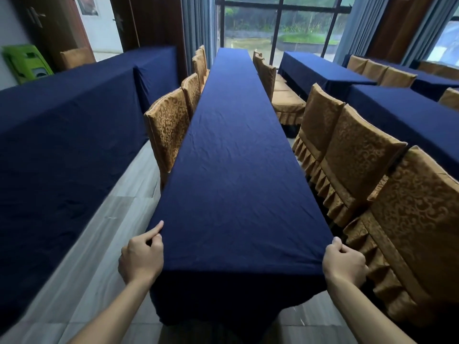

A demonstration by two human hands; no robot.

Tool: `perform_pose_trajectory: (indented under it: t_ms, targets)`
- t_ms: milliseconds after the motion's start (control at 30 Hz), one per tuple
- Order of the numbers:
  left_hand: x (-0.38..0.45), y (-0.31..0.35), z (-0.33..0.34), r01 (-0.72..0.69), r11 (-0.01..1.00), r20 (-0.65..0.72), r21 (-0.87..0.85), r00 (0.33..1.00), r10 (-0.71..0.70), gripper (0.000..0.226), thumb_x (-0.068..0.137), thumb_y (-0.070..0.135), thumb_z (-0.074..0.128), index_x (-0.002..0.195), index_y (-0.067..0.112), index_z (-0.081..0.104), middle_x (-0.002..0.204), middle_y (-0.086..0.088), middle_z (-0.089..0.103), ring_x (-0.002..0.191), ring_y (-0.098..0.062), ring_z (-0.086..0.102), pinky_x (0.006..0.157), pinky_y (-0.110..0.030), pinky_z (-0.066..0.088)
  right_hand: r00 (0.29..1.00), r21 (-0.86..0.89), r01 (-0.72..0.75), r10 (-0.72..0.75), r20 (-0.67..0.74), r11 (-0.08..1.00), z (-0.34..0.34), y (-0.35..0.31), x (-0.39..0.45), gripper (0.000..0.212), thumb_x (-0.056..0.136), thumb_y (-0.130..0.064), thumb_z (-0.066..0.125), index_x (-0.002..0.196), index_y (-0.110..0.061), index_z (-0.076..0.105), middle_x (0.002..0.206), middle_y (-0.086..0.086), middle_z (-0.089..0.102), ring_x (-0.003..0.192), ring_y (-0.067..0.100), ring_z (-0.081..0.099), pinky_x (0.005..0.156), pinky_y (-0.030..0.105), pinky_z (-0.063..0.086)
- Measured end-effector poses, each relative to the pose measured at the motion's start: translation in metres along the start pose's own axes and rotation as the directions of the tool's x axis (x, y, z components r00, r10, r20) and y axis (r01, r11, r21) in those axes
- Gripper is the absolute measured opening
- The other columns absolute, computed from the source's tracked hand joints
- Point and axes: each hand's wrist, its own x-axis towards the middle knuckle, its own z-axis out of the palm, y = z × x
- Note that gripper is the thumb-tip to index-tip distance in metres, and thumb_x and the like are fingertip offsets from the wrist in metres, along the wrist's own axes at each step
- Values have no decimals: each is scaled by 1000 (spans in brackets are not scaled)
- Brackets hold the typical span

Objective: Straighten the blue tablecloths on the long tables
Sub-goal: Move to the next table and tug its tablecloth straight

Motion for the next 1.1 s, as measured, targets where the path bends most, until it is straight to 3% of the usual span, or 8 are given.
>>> perform_pose_trajectory:
  t_ms: [300,467,533,633,767,900,1000,1100]
  targets:
    - [3,-3,3,-74,994,-7,81,997,75,39,94,27,47,120,49,68,52,5,57,55,-18,53,49,-28,35,1000,-71,-10,11,10,997,0,1,4,47,95,-47,46,89,-14,79,86,14,68,81,38,62,80,48,55]
    - [7,-7,5,-82,981,31,178,997,77,42,93,39,42,128,57,58,73,1,59,62,-17,54,56,-32,40,999,-88,38,-38,-3,995,0,5,3,46,98,-46,44,90,-17,78,83,9,67,79,33,62,77,47,55]
    - [4,-7,2,-101,962,92,254,993,80,43,92,52,44,133,55,53,97,2,56,76,-20,58,68,-36,47,998,-146,61,-60,9,987,-5,5,0,49,99,-47,39,94,-16,77,86,11,67,81,32,61,79,45,53]
    - [0,8,-5,-182,888,201,421,974,104,60,87,69,47,141,43,48,130,-3,42,117,-28,50,90,-48,49,989,-330,71,-24,144,941,-18,-8,2,56,101,-48,28,115,-15,71,111,19,67,100,40,62,88,44,46]
    - [-3,44,-15,-378,687,337,620,920,201,60,93,61,41,146,33,45,157,-5,26,137,-29,31,95,-48,45,900,-450,321,-121,418,833,-43,-24,5,58,102,-51,23,130,-14,58,129,17,61,116,39,55,93,45,43]
    - [-42,77,-23,-586,629,471,511,803,365,60,93,60,44,150,46,34,165,6,19,149,-28,19,101,-46,43,816,-498,552,-309,489,669,-87,-25,-7,66,95,-66,29,147,-27,41,150,3,45,133,28,41,98,47,41]
    - [-67,115,-23,-649,619,515,442,749,418,66,93,66,37,154,51,17,167,9,10,153,-28,5,111,-46,35,780,-552,616,-338,527,562,-120,-35,-7,79,90,-76,24,156,-32,27,163,-3,23,148,21,21,108,45,34]
    - [-81,155,-19,-716,587,542,378,685,487,71,92,71,33,155,49,9,168,9,1,154,-28,-6,119,-50,23,760,-557,648,-399,513,520,-152,-49,-3,86,87,-80,22,157,-30,24,165,-3,18,151,21,12,115,43,26]
